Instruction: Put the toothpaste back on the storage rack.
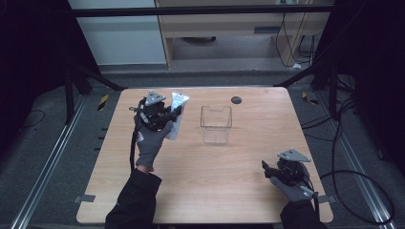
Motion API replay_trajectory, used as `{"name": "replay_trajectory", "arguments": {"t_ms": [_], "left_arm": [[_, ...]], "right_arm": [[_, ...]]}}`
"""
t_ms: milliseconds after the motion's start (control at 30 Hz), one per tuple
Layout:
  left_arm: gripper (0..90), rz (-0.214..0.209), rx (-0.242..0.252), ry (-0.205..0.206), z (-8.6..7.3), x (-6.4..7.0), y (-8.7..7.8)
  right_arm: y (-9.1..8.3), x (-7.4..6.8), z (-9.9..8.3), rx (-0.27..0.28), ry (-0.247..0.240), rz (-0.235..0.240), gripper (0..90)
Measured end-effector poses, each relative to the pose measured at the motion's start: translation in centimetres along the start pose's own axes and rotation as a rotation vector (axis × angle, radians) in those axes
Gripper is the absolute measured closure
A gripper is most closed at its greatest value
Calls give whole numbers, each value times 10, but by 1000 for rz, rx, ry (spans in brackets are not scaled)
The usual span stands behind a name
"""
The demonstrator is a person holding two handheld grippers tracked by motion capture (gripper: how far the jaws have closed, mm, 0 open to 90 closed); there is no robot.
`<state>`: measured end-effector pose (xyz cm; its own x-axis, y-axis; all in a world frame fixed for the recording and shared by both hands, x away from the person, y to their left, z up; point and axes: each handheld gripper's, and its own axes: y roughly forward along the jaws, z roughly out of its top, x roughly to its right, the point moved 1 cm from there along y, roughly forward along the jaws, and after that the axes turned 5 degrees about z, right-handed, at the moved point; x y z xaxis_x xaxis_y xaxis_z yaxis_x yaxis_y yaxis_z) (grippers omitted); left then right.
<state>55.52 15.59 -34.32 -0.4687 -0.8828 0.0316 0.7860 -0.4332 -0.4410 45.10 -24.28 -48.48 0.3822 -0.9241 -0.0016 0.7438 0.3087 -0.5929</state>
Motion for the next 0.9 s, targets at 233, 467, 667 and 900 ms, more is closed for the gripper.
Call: {"name": "replay_trajectory", "arguments": {"t_ms": [233, 467, 667, 900], "left_arm": [[729, -6, 58, -28, 9, 7, 12], [729, -8, 116, -41, 16, 17, 27], [729, -12, 147, -53, 22, 23, 38], [729, -23, 164, -59, 27, 32, 52]], "right_arm": [[1, 0, 0, -1, -3, 4, 259], [2, 0, 0, 0, -4, 4, 257], [2, 0, 0, 1, -4, 4, 256], [3, 0, 0, -1, -9, 2, 256]]}}
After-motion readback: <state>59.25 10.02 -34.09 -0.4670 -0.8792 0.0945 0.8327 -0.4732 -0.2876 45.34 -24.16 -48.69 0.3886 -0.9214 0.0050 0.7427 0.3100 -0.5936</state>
